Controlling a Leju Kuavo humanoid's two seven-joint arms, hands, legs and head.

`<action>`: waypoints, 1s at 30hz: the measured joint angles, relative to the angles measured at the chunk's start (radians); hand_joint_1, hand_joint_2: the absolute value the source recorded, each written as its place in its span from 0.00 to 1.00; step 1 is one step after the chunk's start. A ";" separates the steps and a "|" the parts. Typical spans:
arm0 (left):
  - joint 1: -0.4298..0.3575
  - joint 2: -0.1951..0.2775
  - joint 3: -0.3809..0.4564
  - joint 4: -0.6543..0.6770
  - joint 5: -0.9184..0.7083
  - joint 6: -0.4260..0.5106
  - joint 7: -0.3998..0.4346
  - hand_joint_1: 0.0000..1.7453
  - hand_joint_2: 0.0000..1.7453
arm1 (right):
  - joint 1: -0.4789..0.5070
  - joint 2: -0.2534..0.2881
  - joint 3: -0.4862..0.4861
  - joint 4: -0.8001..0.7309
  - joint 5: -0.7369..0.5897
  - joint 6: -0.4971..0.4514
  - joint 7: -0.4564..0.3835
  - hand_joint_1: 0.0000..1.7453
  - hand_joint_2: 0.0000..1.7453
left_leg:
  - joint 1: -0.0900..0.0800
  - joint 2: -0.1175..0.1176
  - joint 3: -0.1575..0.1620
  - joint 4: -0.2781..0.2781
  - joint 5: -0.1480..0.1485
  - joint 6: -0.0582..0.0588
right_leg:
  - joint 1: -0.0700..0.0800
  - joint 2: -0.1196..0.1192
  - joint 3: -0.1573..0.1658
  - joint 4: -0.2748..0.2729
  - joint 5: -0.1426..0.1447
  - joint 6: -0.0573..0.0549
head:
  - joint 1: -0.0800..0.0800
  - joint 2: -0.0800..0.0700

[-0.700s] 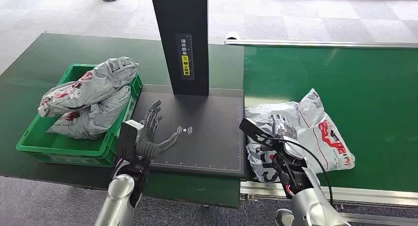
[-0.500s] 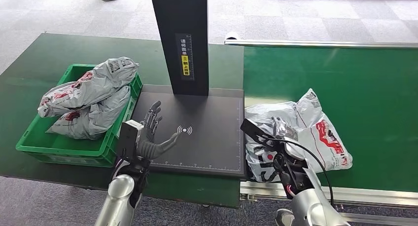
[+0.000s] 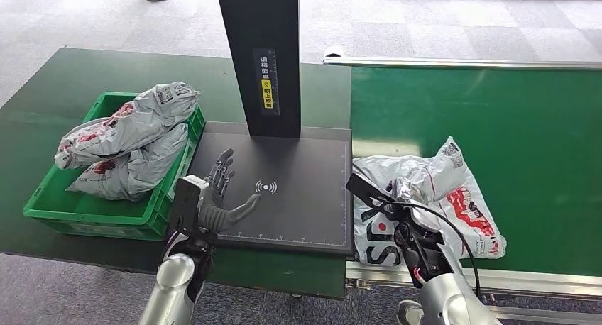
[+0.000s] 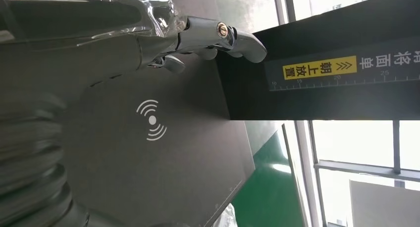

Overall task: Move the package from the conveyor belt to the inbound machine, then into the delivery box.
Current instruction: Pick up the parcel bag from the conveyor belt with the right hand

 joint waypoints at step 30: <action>0.038 -0.004 0.028 -0.099 0.095 0.101 -0.119 0.00 1.00 | 0.114 0.067 -0.004 -0.572 -0.557 -0.412 -0.647 1.00 1.00 | 0.000 0.000 0.000 0.000 0.000 0.000 | 0.000 0.000 0.000 0.000 0.000 0.000 | 0.000 0.000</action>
